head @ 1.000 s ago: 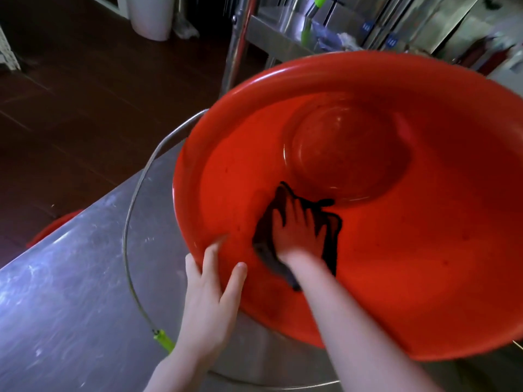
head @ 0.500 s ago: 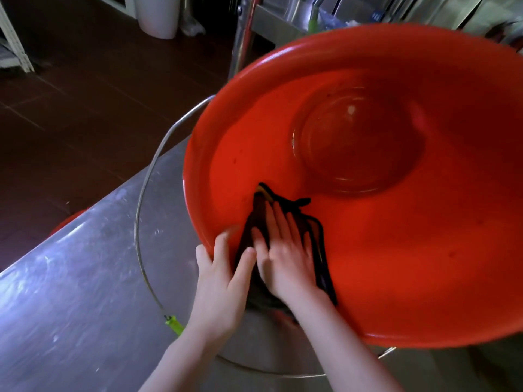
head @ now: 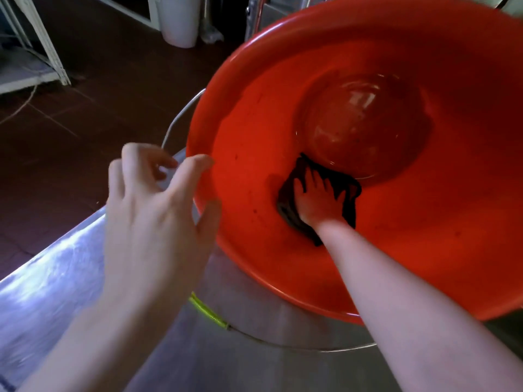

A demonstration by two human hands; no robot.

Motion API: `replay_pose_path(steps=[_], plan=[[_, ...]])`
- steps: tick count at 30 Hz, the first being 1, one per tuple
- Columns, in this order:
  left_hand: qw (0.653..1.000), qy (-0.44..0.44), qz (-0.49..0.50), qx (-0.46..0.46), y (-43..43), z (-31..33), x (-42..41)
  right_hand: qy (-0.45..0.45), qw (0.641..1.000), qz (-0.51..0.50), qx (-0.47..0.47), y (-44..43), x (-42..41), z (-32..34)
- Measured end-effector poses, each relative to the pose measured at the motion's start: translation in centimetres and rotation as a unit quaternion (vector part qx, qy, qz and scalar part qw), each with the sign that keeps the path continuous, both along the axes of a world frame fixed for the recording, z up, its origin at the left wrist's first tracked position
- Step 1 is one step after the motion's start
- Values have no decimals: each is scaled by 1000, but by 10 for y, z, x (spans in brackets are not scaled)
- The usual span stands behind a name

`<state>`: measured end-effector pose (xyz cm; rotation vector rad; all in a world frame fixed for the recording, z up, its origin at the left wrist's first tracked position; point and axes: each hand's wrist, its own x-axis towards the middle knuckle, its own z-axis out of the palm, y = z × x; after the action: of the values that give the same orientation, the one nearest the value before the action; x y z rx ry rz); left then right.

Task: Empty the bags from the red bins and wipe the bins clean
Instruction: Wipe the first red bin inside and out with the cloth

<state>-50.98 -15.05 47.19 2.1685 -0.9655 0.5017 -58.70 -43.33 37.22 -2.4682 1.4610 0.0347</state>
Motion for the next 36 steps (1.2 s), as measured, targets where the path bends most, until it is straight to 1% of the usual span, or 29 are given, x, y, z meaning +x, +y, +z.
replay_pose_path(steps=[1, 4, 5, 6, 8, 11, 14, 15, 16, 19, 20, 23, 27, 28, 30, 31, 34, 36], plan=[[1000, 3, -17, 17, -5, 2, 8, 8, 1000, 4, 0, 0, -5, 0], [987, 73, -85, 111, -15, -6, 8, 50, 999, 2, 10, 3, -29, 0], [983, 80, -105, 128, -15, -10, 6, 59, 998, 5, 11, 4, -37, 1], [981, 74, -125, 130, -14, -14, 6, 64, 998, 11, 11, 6, -44, 3], [981, 57, -153, 105, -11, -19, 12, 64, 997, 25, 15, 12, -52, 9], [977, 47, -182, 99, -11, -19, 22, 25, 996, 77, 22, 49, -53, 18], [972, 88, -192, 100, -7, -23, 25, -54, 980, 193, -24, 120, -52, 21], [971, 108, -189, 100, -3, -27, 25, -60, 977, 204, -32, 139, -52, 21], [969, 126, -187, 103, 1, -33, 25, -55, 979, 193, -32, 149, -51, 20], [962, 174, -185, 102, 13, -51, 21, -17, 994, 96, -39, 137, -35, 13], [961, 188, -179, 95, 14, -55, 21, -9, 997, 65, -33, 124, -26, 11], [959, 211, -175, 76, 13, -62, 26, 10, 999, -14, 30, 71, 4, 8], [946, 253, -195, 49, 12, -66, 27, 13, 997, -65, 40, 22, 21, 9], [941, 266, -204, 33, 11, -64, 25, 15, 997, -59, 44, 20, 22, 10], [926, 304, -223, -15, 9, -59, 17, 20, 998, -9, 64, 30, 21, 15], [917, 320, -234, -35, 8, -55, 12, 1, 997, 24, 72, 41, 18, 19], [905, 324, -270, -45, 7, -47, -6, -123, 984, 92, 89, 93, 4, 35], [901, 329, -278, -47, 9, -50, -17, -150, 975, 143, 81, 129, -13, 44]])
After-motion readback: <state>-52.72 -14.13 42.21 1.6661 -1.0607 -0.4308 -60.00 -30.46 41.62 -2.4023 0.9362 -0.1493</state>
